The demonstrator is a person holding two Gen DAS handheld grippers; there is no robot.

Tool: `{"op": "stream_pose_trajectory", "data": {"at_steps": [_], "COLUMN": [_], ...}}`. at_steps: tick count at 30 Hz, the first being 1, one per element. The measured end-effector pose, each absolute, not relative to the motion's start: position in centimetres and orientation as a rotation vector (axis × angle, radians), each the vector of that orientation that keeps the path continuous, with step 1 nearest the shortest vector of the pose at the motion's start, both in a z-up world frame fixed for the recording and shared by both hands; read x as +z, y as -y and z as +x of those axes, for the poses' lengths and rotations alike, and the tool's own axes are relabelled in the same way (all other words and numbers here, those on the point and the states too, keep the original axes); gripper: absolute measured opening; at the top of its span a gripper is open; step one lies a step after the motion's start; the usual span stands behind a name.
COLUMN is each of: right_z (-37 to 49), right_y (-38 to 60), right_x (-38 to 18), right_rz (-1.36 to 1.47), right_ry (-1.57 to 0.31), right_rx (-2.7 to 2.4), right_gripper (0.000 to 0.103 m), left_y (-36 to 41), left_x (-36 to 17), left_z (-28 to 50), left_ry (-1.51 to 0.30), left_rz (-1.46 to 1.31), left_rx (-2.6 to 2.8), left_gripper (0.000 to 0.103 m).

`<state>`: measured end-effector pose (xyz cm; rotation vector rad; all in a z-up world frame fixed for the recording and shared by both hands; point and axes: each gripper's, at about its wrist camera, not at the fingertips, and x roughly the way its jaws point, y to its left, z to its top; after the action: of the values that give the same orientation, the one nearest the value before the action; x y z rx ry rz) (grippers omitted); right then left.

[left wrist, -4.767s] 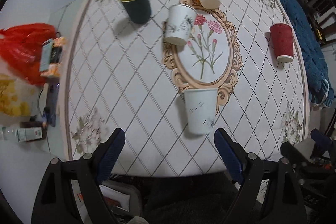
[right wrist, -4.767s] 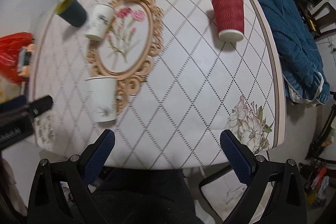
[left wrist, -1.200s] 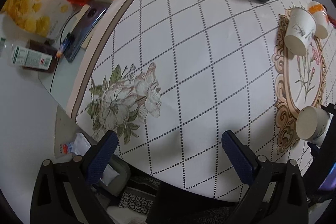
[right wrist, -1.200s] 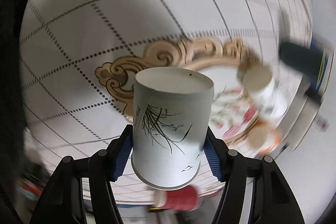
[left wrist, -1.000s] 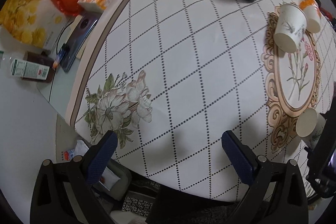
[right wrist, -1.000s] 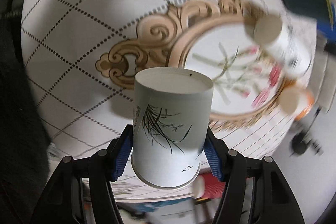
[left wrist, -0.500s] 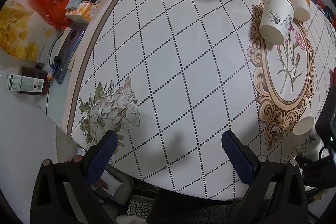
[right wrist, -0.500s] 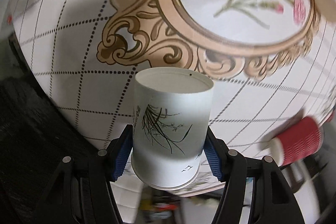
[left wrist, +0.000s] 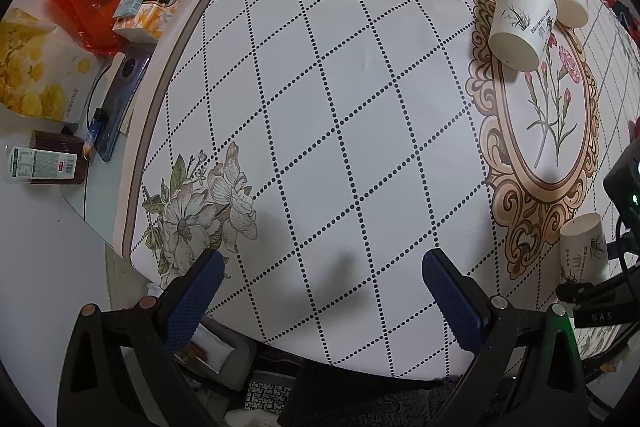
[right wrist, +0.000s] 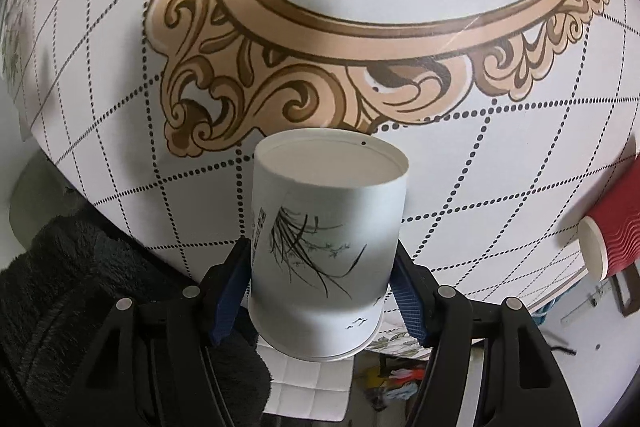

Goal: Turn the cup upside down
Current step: 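Rotate the right gripper to turn the white paper cup rim-down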

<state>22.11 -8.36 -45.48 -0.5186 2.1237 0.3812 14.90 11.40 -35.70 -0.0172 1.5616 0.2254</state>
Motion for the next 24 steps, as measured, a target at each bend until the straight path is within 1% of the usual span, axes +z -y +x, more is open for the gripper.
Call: {"op": "stream_pose_trajectory", "data": {"at_steps": [4, 11, 12, 13, 16, 20, 24], "right_z": [23.7, 26.1, 26.8, 26.9, 27.3, 26.4, 25.8], "right_y": [8.9, 8.2, 7.8, 7.9, 8.1, 8.7, 9.6], "right_x": [-46.2, -45.0, -44.4, -44.1, -42.9, -40.9, -38.0], "right_rz": [-0.499, -0.505, -0.508, -0.508, -0.503, -0.477, -0.394], "right_ry": [-2.112, -2.044, -2.035, -2.024, -1.989, -1.907, -1.772], "right_rx": [0.354, 0.321, 0.320, 0.317, 0.312, 0.305, 0.294], "right_gripper": [0.071, 0.071, 0.068, 0.063, 0.063, 0.063, 0.063], "left_y": [-11.4, -11.5, -11.5, -11.5, -11.2, -11.0, -10.7], "left_x": [-35.8, -35.8, -35.9, -35.9, -35.8, -35.8, -35.8], "left_z": [14.9, 14.9, 14.8, 14.8, 14.8, 14.9, 15.2], "left_ry": [-1.563, -1.566, -1.565, -1.565, -1.565, -1.566, -1.569], "left_rz": [-0.017, -0.016, -0.015, -0.013, -0.007, -0.001, -0.002], "left_rx": [0.226, 0.226, 0.225, 0.223, 0.218, 0.211, 0.202], "left_gripper": [0.102, 0.102, 0.102, 0.102, 0.102, 0.102, 0.102]}}
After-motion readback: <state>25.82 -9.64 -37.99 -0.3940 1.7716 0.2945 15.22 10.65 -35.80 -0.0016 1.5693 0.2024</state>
